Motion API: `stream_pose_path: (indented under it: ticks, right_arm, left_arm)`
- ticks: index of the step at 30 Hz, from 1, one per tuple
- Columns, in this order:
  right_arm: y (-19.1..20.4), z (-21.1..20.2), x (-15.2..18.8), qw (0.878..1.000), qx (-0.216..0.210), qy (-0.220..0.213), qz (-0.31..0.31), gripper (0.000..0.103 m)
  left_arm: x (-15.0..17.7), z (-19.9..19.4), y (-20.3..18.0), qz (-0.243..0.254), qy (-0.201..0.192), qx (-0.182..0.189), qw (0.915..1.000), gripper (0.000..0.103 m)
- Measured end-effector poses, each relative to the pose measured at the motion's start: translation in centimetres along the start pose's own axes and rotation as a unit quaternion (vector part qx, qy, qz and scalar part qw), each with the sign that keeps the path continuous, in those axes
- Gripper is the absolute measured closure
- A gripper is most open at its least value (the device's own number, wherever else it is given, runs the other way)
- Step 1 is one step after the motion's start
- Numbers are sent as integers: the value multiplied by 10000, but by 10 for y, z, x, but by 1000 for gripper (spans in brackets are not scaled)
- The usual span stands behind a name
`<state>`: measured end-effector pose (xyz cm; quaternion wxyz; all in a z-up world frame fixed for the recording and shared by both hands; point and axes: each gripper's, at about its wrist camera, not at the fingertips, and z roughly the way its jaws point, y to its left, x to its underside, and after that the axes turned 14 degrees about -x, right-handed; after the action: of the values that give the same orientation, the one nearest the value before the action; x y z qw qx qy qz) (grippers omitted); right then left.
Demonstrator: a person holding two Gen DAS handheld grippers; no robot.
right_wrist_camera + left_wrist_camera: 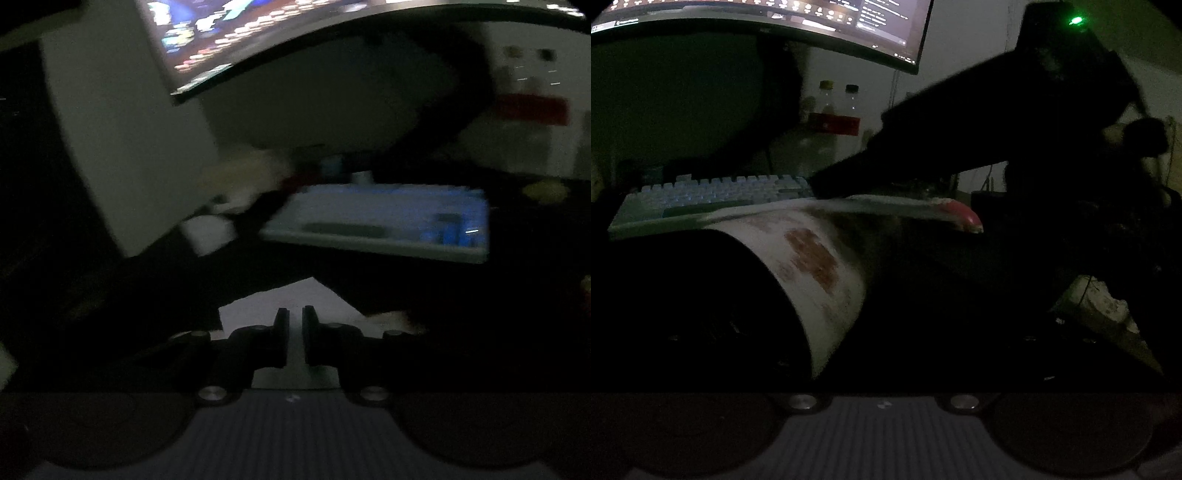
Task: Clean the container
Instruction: 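Slide the tissue along the container toward its rim with the right gripper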
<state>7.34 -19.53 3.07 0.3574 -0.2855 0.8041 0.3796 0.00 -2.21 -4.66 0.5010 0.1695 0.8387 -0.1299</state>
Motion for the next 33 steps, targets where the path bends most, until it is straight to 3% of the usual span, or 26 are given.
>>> stream_pose_path:
  ticks: [2,5,10,13,17,19,22,27,29,33]
  right_arm:
    - [10,0,3,9997,-209,78,-131,93]
    - [10,-2,4,9996,-148,85,-203,93]
    - [-13,-15,3,9976,671,-151,-13,93]
    - [-11,-15,5,9978,641,-182,17,93]
    - [10,-7,10,9998,-191,-39,-91,92]
    - [17,-4,11,9993,-340,4,-151,92]
    - [11,-6,10,9997,-216,-52,-144,93]
    - [-19,-10,4,9971,669,-364,-10,93]
    - [-25,-7,2,9971,629,-419,83,92]
    - [-7,7,4,9993,141,-316,-145,92]
  left_arm:
    - [0,0,-1,24,-2,25,10000,0]
    - [1,0,-3,43,-8,41,10000,0]
    - [2,1,-3,56,-13,37,10000,1]
    - [2,2,-3,75,-9,23,10000,0]
    - [1,3,-3,68,-9,0,10000,0]
    - [1,3,-2,38,-11,-28,10000,0]
    - [1,4,0,-11,-13,-86,10000,0]
    - [-1,7,5,-125,-4,-177,9998,0]
    - [-3,9,7,-171,14,-180,9997,0]
    - [-5,11,9,-192,44,-233,9995,0]
